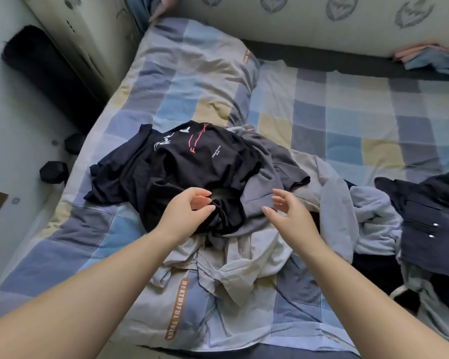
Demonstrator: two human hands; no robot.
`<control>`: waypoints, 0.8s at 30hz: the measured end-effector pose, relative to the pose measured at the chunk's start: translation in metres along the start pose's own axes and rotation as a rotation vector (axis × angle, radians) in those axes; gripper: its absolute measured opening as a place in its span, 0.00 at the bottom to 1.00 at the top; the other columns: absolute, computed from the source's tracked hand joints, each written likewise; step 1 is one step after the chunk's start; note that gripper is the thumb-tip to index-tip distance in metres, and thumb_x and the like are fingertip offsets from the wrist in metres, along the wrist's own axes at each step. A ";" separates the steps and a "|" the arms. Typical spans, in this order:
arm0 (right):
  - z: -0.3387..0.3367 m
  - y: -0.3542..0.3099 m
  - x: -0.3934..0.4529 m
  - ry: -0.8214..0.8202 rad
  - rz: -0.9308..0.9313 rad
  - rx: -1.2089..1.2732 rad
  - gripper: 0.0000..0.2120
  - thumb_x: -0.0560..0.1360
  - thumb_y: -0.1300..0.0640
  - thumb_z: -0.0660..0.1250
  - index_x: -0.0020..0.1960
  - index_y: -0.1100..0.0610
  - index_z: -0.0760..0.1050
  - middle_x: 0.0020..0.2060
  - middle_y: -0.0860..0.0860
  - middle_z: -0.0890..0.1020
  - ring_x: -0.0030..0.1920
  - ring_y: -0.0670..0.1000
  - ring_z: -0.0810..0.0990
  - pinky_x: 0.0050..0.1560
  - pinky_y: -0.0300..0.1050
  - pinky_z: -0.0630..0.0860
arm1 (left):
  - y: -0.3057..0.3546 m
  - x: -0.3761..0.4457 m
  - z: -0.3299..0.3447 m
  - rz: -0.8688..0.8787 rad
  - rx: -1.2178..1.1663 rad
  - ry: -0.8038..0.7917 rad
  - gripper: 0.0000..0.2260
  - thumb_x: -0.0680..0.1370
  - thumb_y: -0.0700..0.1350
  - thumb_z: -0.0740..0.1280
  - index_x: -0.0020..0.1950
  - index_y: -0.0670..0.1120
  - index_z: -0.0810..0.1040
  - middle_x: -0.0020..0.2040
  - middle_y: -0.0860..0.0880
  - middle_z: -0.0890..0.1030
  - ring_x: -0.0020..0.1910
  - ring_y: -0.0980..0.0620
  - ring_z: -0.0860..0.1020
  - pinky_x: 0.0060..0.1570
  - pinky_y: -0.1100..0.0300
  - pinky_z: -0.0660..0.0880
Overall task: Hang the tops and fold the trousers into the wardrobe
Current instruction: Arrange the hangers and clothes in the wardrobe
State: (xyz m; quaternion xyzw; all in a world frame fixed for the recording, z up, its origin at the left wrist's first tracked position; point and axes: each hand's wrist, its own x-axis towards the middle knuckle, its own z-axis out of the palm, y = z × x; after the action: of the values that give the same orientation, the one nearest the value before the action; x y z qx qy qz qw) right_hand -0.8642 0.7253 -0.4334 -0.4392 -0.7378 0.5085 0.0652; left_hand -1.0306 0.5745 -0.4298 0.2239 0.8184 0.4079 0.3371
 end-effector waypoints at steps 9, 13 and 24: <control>0.068 0.081 0.104 -0.137 0.111 -0.011 0.25 0.75 0.54 0.69 0.70 0.52 0.67 0.64 0.47 0.75 0.62 0.45 0.74 0.65 0.43 0.69 | -0.082 0.105 0.064 -0.009 0.254 -0.040 0.20 0.75 0.45 0.71 0.66 0.51 0.73 0.62 0.54 0.77 0.63 0.58 0.73 0.61 0.64 0.68; 0.092 0.089 0.137 -0.181 0.105 0.046 0.30 0.75 0.52 0.69 0.73 0.44 0.61 0.59 0.44 0.74 0.54 0.41 0.77 0.56 0.36 0.70 | -0.096 0.140 0.082 -0.068 0.141 -0.020 0.34 0.75 0.45 0.71 0.76 0.59 0.57 0.67 0.51 0.73 0.61 0.57 0.74 0.64 0.60 0.69; 0.118 0.088 0.193 -0.278 0.049 0.050 0.27 0.79 0.57 0.60 0.74 0.43 0.58 0.67 0.46 0.71 0.51 0.38 0.74 0.42 0.29 0.70 | -0.092 0.202 0.109 -0.127 0.118 0.061 0.29 0.77 0.41 0.67 0.76 0.45 0.61 0.73 0.50 0.67 0.68 0.56 0.70 0.66 0.63 0.65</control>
State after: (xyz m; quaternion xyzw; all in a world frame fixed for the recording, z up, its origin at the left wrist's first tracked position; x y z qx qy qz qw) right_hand -0.9935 0.7902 -0.6283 -0.3805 -0.7158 0.5842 -0.0391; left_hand -1.0949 0.7087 -0.6275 0.1786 0.8635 0.3434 0.3234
